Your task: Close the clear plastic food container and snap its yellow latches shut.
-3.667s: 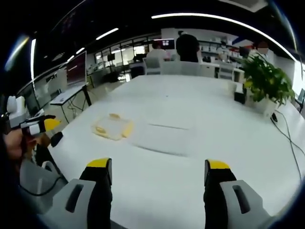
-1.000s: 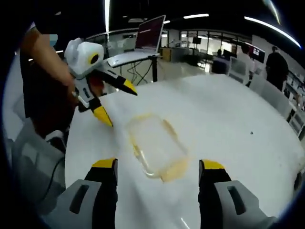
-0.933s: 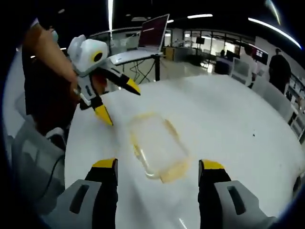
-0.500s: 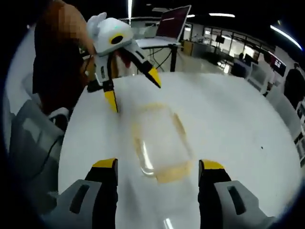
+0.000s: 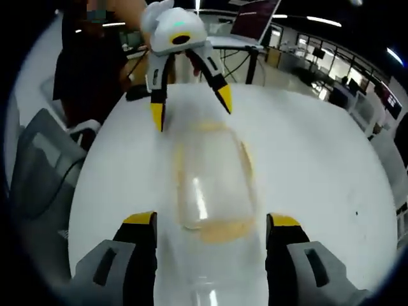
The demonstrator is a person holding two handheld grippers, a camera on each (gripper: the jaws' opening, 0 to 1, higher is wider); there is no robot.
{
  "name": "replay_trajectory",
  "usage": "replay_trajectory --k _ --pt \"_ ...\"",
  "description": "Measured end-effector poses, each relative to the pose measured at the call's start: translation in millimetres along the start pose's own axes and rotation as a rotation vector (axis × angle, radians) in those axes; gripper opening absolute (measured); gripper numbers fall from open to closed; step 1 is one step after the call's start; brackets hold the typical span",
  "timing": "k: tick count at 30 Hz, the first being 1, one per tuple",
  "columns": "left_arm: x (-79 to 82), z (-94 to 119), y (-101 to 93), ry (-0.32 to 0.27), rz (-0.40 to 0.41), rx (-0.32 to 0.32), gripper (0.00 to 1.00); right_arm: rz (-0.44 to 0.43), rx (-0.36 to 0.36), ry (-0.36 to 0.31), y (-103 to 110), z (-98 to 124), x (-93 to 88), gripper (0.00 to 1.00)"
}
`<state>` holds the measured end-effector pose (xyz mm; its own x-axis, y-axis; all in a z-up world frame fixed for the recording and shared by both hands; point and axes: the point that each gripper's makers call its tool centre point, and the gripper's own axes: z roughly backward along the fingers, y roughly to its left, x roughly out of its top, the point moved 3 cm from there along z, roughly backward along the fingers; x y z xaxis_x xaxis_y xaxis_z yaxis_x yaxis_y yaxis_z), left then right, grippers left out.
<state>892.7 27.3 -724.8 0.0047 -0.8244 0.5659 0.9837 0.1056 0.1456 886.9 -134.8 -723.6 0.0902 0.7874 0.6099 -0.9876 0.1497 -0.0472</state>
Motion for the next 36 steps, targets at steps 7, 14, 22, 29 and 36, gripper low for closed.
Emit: replay_trajectory --k 7,14,22,29,36 --pt "-10.8 -2.9 15.6 0.029 -0.022 -0.027 0.7 0.011 0.025 0.033 -5.6 -10.9 -5.0 0.68" --pt "-16.5 -14.5 20.2 0.051 -0.048 -0.121 0.71 0.04 0.052 0.079 -8.0 -18.0 -13.2 0.7" --pt "-24.7 -19.7 17.9 0.078 -0.059 -0.177 0.76 0.039 0.064 0.098 -10.7 -21.4 -16.8 0.72" --pt "-24.6 -23.9 20.7 0.077 -0.061 -0.185 0.72 0.058 0.076 0.128 -10.1 -25.6 -21.1 0.71" --pt "-28.8 -28.4 20.1 0.099 -0.087 -0.196 0.67 0.074 0.078 0.152 -11.4 -28.8 -22.7 0.68"
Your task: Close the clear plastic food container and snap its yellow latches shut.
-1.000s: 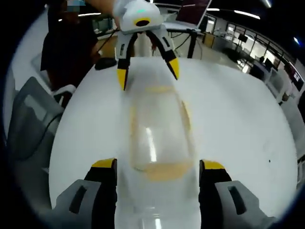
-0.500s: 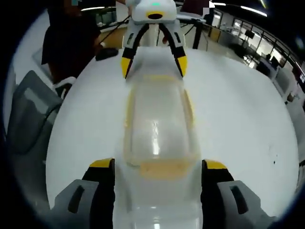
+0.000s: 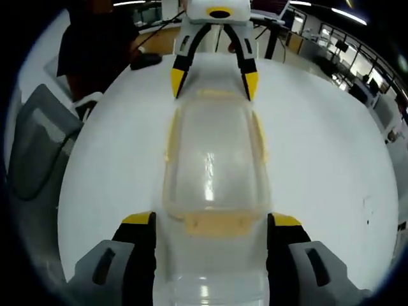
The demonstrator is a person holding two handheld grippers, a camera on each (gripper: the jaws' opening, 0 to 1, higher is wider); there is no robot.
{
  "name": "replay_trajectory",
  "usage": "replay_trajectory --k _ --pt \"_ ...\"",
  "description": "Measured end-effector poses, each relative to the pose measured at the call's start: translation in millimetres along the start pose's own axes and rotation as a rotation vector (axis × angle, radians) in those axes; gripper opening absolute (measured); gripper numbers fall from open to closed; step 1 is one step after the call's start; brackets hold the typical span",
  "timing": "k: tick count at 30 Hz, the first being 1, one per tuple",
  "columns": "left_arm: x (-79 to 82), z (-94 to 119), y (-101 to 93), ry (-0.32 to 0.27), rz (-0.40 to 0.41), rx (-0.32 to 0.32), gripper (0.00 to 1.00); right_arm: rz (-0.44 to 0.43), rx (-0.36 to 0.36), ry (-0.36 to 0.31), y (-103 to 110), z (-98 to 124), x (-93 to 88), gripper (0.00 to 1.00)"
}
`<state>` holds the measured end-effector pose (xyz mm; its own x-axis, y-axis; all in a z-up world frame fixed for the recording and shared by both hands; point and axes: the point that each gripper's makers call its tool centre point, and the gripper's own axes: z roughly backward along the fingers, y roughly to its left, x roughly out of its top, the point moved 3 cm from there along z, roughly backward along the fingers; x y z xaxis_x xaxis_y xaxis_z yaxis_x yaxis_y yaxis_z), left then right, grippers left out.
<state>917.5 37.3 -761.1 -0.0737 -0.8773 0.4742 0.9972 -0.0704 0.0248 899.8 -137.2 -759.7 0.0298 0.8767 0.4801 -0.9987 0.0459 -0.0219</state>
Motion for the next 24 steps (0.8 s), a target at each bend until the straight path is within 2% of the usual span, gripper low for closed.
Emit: replay_trajectory --k 17,24 --pt "-0.3 -3.2 7.5 -0.013 -0.002 0.0 0.6 -0.018 0.008 0.043 -4.2 -5.1 -0.9 0.59" --pt "0.3 -3.7 9.5 0.007 -0.006 -0.001 0.58 0.0 0.016 0.078 -6.3 -4.0 -3.6 0.54"
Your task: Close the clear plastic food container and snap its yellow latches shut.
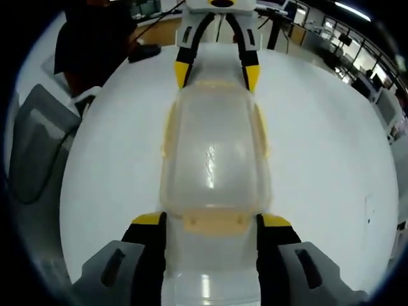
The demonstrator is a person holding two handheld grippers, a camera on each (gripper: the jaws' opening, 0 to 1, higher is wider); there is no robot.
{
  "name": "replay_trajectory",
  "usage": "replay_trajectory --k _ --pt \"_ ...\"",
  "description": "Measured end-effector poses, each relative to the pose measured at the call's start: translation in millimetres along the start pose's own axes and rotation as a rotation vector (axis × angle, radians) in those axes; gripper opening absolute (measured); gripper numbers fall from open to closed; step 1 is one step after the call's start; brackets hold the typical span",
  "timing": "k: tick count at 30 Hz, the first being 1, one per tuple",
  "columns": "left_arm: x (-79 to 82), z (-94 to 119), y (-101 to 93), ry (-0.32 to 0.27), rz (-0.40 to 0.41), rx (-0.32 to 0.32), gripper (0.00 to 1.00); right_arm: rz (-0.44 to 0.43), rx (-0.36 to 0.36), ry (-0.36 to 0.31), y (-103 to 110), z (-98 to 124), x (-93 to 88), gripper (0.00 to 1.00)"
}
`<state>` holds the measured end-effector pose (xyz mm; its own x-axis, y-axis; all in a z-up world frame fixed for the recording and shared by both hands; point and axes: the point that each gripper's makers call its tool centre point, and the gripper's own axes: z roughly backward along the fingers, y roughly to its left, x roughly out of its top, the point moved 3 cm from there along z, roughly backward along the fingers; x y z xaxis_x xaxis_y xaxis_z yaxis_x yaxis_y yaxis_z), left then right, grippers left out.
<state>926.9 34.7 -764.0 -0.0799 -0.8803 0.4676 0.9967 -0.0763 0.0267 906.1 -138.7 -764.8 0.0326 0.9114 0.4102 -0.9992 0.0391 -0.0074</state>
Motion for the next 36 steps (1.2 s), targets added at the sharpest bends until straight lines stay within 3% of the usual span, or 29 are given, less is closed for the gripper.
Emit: replay_trajectory --k 23,36 --pt "6.8 2.8 1.4 0.147 -0.041 -0.016 0.5 0.019 0.004 0.102 1.1 4.0 -0.4 0.41" --pt "7.9 4.3 -3.7 0.176 -0.034 -0.012 0.46 0.019 0.006 0.124 0.8 2.9 0.7 0.38"
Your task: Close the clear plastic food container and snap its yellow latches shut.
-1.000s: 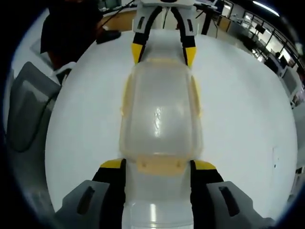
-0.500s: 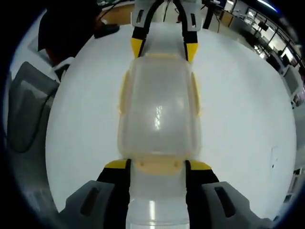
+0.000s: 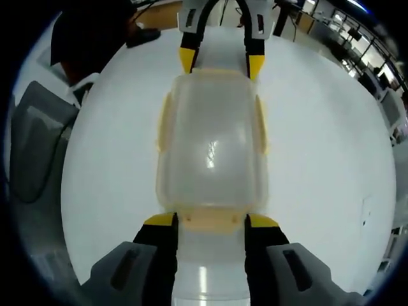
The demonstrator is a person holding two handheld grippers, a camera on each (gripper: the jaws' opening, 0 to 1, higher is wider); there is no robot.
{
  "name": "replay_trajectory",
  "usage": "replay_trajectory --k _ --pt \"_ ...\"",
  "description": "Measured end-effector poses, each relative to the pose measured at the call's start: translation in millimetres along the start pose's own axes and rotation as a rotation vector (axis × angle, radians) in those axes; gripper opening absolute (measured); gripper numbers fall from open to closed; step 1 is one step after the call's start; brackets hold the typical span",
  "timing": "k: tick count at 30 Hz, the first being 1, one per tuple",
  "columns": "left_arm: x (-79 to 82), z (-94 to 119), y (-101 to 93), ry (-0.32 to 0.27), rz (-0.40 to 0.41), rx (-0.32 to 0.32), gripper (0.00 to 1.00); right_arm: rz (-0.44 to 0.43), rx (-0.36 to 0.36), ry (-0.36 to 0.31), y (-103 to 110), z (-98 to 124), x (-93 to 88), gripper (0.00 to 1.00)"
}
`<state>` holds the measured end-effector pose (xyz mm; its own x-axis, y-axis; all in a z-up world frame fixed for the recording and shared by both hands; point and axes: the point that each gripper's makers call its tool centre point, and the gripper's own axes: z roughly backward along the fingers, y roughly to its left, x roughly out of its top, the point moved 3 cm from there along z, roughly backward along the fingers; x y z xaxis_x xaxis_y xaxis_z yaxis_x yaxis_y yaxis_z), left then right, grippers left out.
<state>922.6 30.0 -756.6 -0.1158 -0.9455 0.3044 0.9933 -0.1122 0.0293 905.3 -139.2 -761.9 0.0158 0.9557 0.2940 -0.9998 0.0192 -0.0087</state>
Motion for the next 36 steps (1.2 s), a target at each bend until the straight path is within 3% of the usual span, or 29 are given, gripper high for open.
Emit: replay_trajectory --k 12,13,14,15,22,36 --pt "1.5 2.0 -5.3 0.019 0.006 0.001 0.45 0.004 0.001 0.004 -0.3 -0.3 -0.2 0.37" --pt "1.1 2.7 -5.7 0.021 0.013 0.005 0.43 0.003 0.001 0.006 0.2 0.1 -0.4 0.37" --pt "-3.9 3.7 -2.5 0.03 0.058 0.015 0.34 -0.016 -0.005 0.014 0.3 0.7 -1.6 0.36" --pt "-1.6 3.8 -4.5 -0.004 0.033 0.009 0.33 -0.029 -0.006 -0.001 -1.1 0.3 0.4 0.36" --pt "1.4 4.4 -12.1 0.039 0.025 0.002 0.33 -0.011 -0.003 0.023 3.8 5.2 0.4 0.36" --pt "-3.2 4.4 -5.5 0.037 0.043 0.006 0.33 0.01 0.003 0.031 2.3 6.2 0.1 0.35"
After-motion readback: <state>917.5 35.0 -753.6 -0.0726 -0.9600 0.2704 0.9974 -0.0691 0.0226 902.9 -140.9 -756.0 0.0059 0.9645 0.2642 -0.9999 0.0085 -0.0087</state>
